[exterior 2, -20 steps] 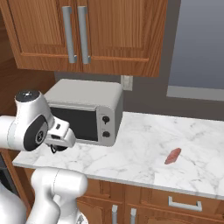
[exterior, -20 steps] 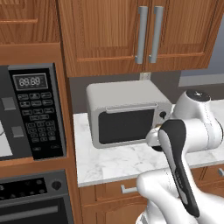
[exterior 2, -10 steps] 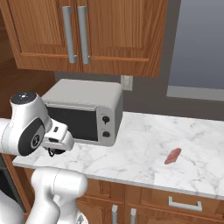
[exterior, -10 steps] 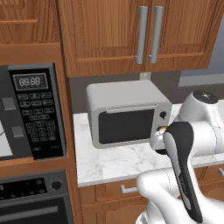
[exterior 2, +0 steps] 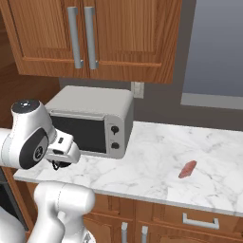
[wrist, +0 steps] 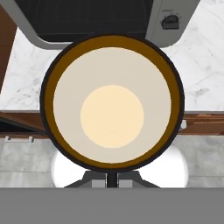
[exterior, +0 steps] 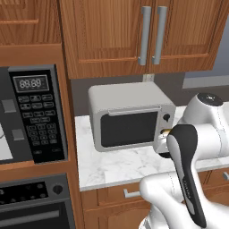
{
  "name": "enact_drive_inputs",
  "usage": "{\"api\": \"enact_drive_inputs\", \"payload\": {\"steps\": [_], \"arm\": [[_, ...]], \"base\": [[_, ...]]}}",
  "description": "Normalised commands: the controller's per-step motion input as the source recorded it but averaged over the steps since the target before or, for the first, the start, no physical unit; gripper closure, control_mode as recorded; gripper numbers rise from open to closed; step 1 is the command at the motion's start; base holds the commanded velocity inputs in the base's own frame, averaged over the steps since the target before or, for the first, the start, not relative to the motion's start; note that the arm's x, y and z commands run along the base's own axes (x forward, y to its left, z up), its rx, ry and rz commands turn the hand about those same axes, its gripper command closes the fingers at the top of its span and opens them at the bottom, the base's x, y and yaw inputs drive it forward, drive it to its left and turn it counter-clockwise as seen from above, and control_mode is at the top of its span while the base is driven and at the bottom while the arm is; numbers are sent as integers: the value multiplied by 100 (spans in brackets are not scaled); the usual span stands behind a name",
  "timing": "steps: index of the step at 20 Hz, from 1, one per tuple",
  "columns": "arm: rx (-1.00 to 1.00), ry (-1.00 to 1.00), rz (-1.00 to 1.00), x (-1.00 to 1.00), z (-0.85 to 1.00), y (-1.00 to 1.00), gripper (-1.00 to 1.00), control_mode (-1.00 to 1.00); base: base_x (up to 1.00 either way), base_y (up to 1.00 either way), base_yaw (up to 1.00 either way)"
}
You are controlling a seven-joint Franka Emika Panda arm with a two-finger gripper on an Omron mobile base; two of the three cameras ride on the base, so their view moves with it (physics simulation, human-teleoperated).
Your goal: Pick the mug from the counter and place it inside the microwave. Then close the microwave.
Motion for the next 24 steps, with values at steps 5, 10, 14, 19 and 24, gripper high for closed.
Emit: {"api": "enact_drive_inputs", "payload": {"steps": [5,10,14,19,24], "arm": [[0,0,0,-1,0,0,100,100],[0,0,0,0,0,0,100,100],[0,0,0,0,0,0,100,100],[0,0,0,0,0,0,100,100],[0,0,0,0,0,0,100,100]], "base": [[-3,0,0],[-37,0,0],[-45,0,0],[-49,16,3],[-64,43,2]]}}
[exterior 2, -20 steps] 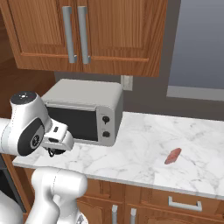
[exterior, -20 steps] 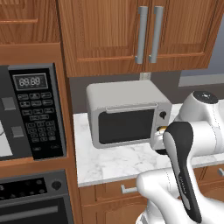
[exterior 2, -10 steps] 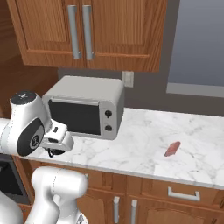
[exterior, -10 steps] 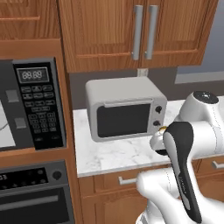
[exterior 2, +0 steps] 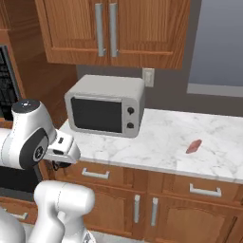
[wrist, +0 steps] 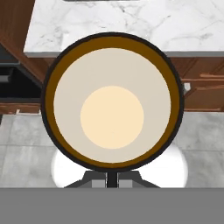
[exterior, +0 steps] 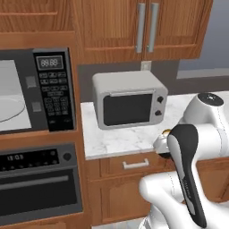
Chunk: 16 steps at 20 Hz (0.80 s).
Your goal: Pick the mug from the counter and place it inside the microwave. Then close the microwave.
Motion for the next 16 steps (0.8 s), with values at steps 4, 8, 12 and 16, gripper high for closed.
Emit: {"api": "enact_drive_inputs", "payload": {"steps": [4,8,12,16], "arm": [[0,0,0,0,0,0,100,100],[0,0,0,0,0,0,100,100],[0,0,0,0,0,0,100,100],[0,0,0,0,0,0,100,100]], "base": [[-49,84,5],[-32,98,16],[-9,100,12],[0,100,4]]}}
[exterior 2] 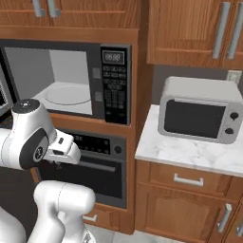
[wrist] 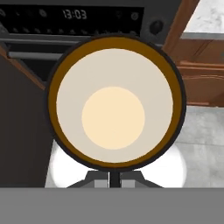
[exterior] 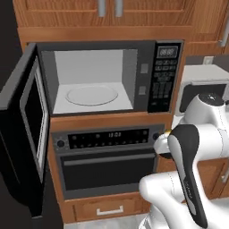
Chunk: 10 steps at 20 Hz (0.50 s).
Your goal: Pick the mug from the counter and place it inside the microwave. Then close the microwave.
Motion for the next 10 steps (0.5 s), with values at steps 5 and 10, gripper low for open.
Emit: {"api": "enact_drive_inputs", "payload": {"steps": [5,10], "arm": [[0,0,0,0,0,0,100,100],[0,0,0,0,0,0,100,100]], "base": [[-25,34,-4],[-29,2,-11]]}}
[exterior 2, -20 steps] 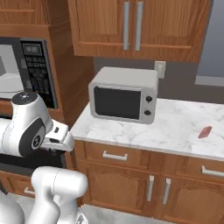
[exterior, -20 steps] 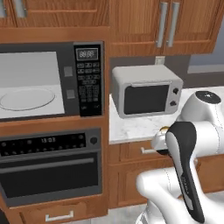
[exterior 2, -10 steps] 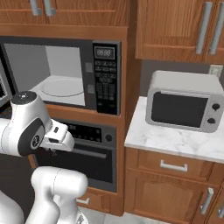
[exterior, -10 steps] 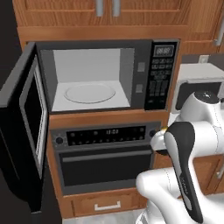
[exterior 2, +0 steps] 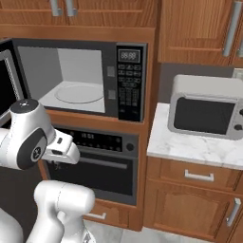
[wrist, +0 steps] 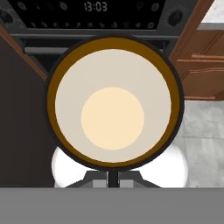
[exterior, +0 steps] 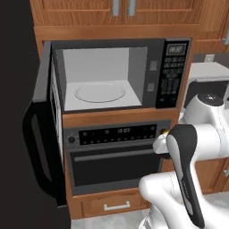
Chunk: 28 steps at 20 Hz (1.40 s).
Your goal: Pick the mug from the counter and place it inside the microwave. Then close the microwave.
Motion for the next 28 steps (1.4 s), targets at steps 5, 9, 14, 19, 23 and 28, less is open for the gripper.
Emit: {"api": "enact_drive_inputs", "payload": {"steps": [5,9,14,19,23,28], "arm": [[0,0,0,0,0,0,100,100],[0,0,0,0,0,0,100,100],[0,0,0,0,0,0,100,100],[0,0,0,0,0,0,100,100],[0,0,0,0,0,0,100,100],[0,0,0,0,0,0,100,100]], "base": [[-19,33,-6],[-57,20,-4],[-43,17,-1],[-23,38,0],[1,39,0],[1,27,0]]}}
